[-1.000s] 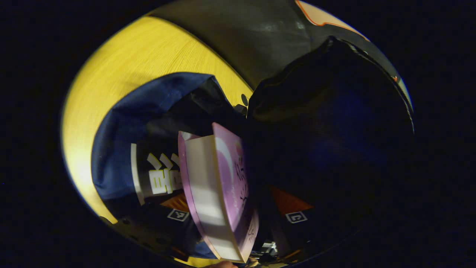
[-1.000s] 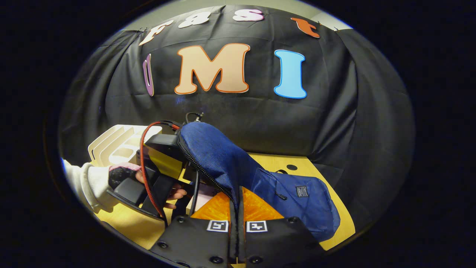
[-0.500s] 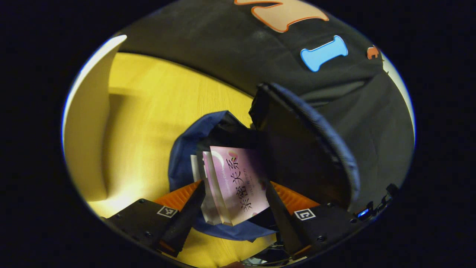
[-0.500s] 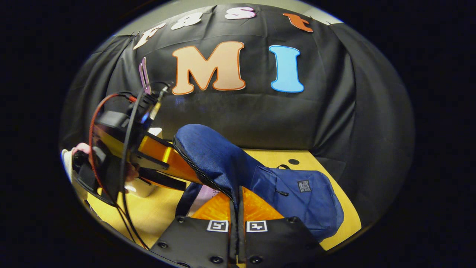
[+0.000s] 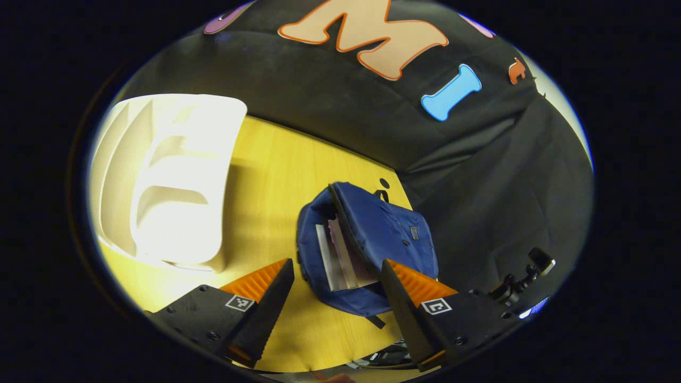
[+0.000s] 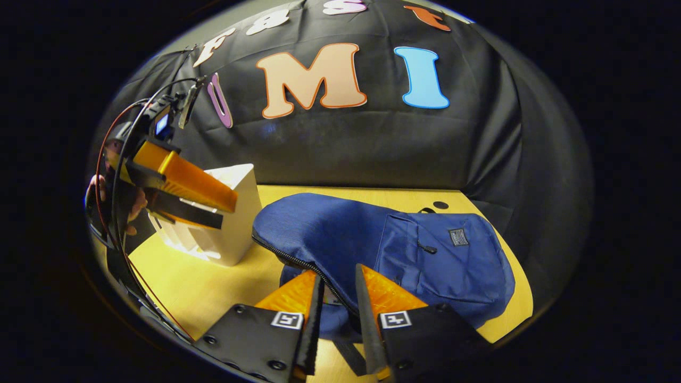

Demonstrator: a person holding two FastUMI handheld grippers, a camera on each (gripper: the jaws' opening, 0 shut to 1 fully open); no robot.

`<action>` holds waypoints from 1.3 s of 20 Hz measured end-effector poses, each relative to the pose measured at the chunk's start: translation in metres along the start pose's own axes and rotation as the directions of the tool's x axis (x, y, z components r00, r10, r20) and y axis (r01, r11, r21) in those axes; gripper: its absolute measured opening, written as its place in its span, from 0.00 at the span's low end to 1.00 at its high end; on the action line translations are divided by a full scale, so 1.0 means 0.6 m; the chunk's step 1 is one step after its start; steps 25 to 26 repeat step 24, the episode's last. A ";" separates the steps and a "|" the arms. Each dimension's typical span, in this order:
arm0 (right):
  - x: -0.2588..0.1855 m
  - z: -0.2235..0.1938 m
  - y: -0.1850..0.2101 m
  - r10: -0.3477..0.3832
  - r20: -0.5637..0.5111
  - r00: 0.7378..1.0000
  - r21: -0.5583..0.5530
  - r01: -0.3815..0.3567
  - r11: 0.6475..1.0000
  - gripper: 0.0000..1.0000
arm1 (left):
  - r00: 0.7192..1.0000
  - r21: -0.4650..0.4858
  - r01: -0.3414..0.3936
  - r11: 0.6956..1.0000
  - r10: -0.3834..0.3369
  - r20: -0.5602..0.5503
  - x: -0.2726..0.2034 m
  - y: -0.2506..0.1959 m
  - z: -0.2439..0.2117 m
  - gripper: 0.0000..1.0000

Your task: Open the schoolbag, grab two books from the bookshelf and put them into the schoolbag.

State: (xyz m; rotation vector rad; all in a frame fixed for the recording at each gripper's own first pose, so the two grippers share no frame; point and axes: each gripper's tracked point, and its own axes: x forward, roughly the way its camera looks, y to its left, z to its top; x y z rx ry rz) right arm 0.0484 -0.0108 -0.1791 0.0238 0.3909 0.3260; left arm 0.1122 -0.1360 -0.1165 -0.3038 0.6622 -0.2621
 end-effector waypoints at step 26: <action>-0.114 0.356 0.140 0.010 0.483 0.875 -0.042 0.012 0.999 0.96 | 0.755 0.205 -0.418 0.885 0.213 0.620 -0.335 0.066 0.250 0.96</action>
